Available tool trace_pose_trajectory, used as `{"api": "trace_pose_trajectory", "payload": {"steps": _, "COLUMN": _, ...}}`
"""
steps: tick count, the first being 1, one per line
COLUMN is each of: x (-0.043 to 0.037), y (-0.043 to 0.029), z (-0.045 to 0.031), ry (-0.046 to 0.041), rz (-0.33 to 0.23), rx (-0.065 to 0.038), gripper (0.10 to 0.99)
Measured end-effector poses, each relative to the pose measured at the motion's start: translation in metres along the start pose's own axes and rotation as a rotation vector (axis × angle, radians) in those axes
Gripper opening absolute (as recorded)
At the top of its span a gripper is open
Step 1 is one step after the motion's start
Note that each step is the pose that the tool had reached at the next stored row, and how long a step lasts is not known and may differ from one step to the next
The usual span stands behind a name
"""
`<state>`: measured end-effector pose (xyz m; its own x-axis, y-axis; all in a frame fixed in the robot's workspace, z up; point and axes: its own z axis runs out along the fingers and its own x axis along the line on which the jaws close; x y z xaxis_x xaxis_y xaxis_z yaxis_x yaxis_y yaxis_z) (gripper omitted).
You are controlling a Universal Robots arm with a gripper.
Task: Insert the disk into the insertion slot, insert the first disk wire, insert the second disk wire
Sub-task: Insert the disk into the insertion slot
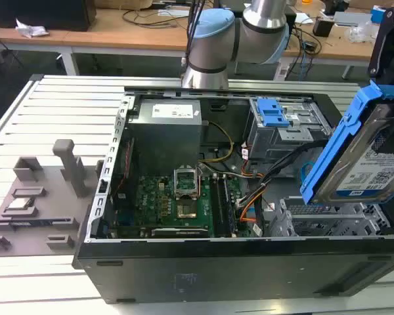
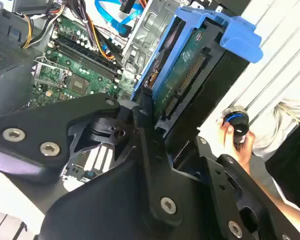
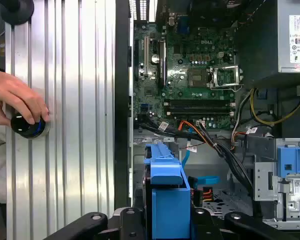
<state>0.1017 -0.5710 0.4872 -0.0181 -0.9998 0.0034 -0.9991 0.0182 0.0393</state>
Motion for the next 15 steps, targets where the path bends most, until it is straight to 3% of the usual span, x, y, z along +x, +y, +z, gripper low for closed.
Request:
{"api": "trace_pose_trajectory", "payload": {"steps": 2, "x": -0.0002, "y": -0.0003, "z": 0.0098, "ry": -0.0002, "rz": 0.0, "rx": -0.001, "gripper": 0.361}}
{"api": "trace_pose_trajectory", "payload": {"steps": 3, "x": -0.0028, "y": -0.0009, "z": 0.0168, "ry": 0.0, "rz": 0.0, "rx": -0.001, "gripper": 0.361}}
{"api": "trace_pose_trajectory", "payload": {"steps": 5, "x": -0.0088, "y": -0.0019, "z": 0.0235, "ry": 0.0, "rz": 0.0, "rx": -0.001, "gripper": 0.361}}
{"api": "trace_pose_trajectory", "payload": {"steps": 9, "x": -0.0199, "y": -0.0037, "z": 0.032, "ry": -0.0001, "rz": 0.0, "rx": -0.001, "gripper": 0.361}}
{"api": "trace_pose_trajectory", "payload": {"steps": 15, "x": -0.0211, "y": -0.0071, "z": 0.0499, "ry": -0.0001, "rz": 0.001, "rx": -0.002, "gripper": 0.361}}
